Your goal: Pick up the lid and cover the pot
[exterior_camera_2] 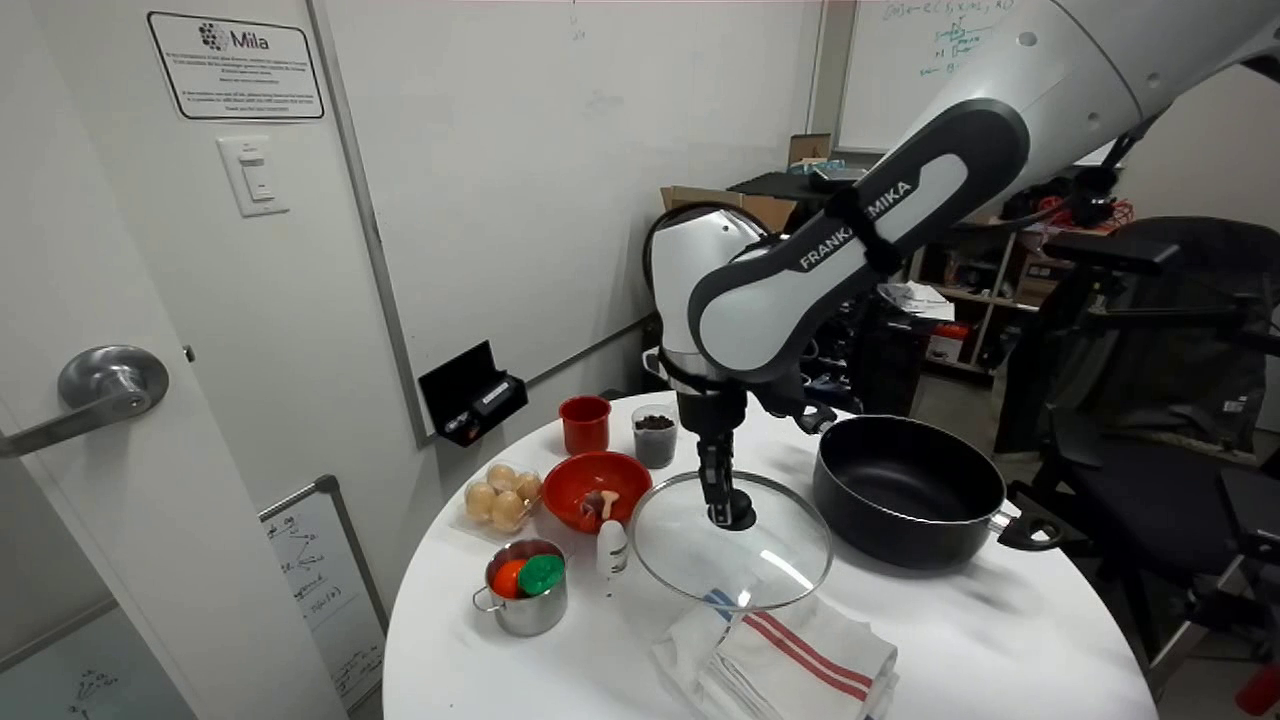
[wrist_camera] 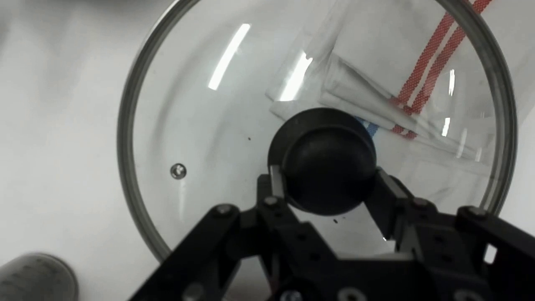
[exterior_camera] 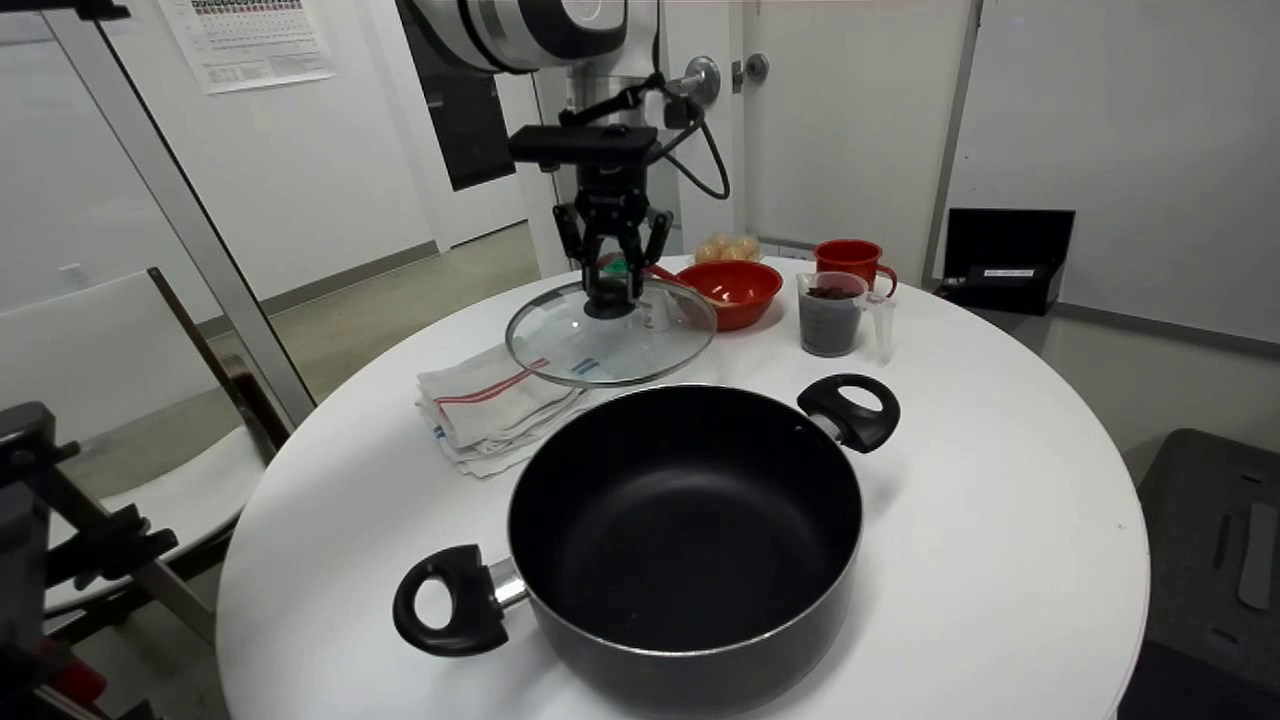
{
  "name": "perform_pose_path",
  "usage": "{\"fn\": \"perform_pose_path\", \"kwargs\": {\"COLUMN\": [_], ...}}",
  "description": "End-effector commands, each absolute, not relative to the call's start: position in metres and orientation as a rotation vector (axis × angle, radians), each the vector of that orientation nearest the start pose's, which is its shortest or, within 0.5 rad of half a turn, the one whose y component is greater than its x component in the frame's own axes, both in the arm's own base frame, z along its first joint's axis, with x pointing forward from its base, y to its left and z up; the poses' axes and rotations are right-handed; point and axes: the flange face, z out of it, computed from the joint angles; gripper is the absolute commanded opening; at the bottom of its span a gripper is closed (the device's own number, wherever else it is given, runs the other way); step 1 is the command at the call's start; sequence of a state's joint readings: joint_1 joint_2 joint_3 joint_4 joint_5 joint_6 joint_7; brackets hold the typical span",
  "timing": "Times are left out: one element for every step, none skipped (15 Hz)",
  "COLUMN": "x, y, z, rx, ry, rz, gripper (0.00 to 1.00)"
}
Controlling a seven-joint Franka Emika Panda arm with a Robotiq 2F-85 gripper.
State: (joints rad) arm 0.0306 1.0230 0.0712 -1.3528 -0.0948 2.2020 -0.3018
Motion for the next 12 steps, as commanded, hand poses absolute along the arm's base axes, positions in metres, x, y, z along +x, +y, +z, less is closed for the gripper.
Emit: {"fn": "perform_pose_path", "kwargs": {"x": [0.691,0.689,0.687,0.685,0.683,0.681,0.679,0.677,0.675,0.673,0.670,0.667], "y": [0.056,0.054,0.050,0.046,0.040,0.034,0.028,0.022,0.015,0.007,-0.001,-0.008], "z": [0.121,0.126,0.132,0.138,0.145,0.151,0.157,0.162,0.167,0.171,0.173,0.175], "rx": [-3.077,-3.080,-3.094,-3.101,-3.114,-3.120,-3.127,-3.136,-3.141,-3.149,-3.153,-3.153], "ry": [-0.698,-0.691,-0.674,-0.657,-0.628,-0.609,-0.581,-0.553,-0.524,-0.487,-0.451,-0.420], "rz": [0.249,0.246,0.236,0.230,0.214,0.204,0.189,0.182,0.174,0.174,0.177,0.181], "gripper": [0.24,0.24,0.24,0.24,0.24,0.24,0.24,0.24,0.24,0.24,0.24,0.24]}}
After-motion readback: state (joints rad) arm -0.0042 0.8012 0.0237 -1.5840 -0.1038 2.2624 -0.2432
